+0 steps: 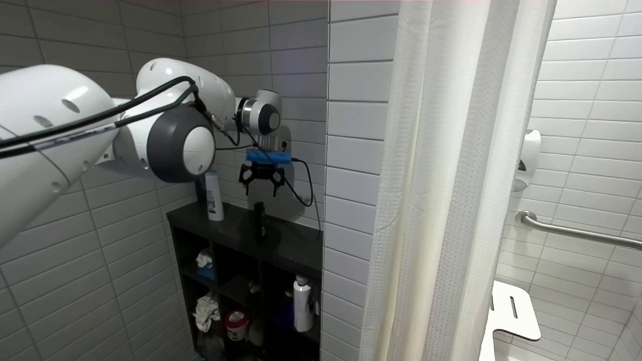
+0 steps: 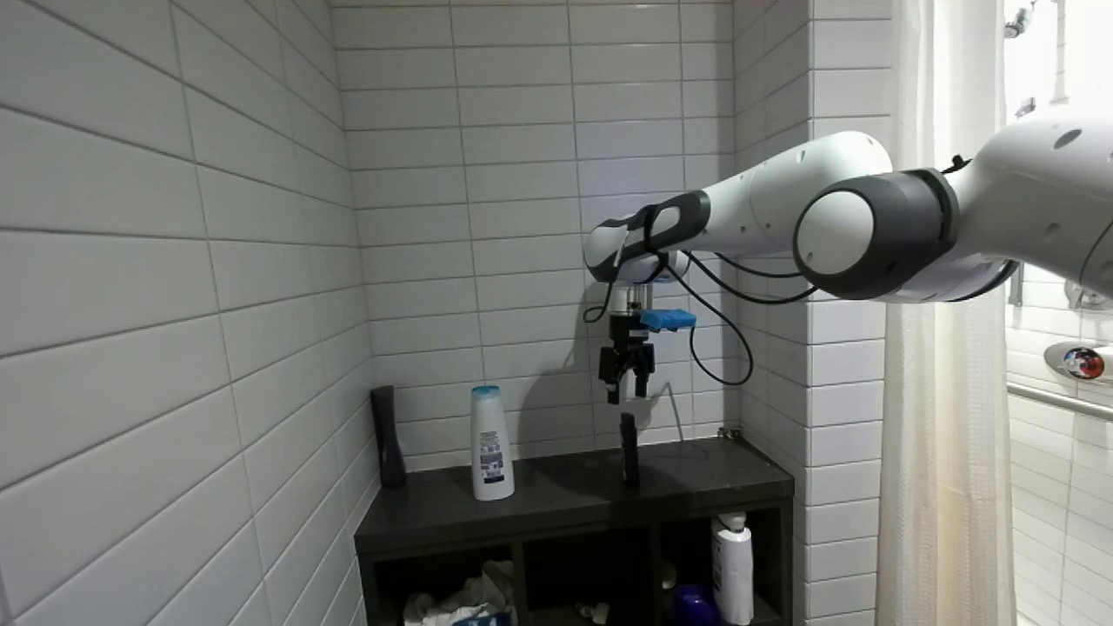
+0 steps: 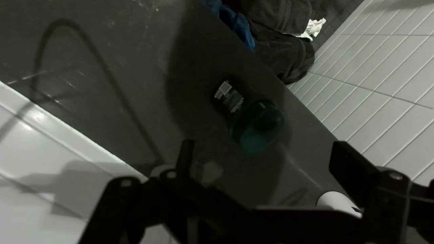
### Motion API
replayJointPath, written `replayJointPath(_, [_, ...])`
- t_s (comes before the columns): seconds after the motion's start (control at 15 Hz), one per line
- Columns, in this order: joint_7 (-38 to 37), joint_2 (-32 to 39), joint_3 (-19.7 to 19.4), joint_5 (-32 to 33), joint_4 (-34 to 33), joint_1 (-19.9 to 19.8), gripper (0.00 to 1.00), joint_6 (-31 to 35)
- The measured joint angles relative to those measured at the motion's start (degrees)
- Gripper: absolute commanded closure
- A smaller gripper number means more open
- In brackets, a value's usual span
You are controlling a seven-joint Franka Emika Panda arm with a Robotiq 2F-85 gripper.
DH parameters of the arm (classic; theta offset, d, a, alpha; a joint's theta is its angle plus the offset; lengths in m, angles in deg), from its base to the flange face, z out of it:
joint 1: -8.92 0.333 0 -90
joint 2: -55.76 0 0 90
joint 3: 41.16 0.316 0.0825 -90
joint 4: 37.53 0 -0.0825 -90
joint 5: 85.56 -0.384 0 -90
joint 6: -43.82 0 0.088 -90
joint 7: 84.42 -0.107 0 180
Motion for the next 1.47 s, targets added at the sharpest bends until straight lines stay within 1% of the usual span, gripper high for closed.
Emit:
replayJointPath(0.13, [0.0, 0.0, 0.0, 0.0, 0.0, 0.0, 0.00, 0.0])
replayJointPath(0.53, [0.5, -0.1, 0.0, 0.0, 1.3, -2.1, 0.00, 0.9])
replayJointPath(1.07, [3.7, -0.1, 0.1, 0.1, 3.7, -1.0, 0.00, 1.0])
replayJointPath(1.47, [5.7, -0.1, 0.1, 0.1, 4.9, -0.9, 0.00, 0.9])
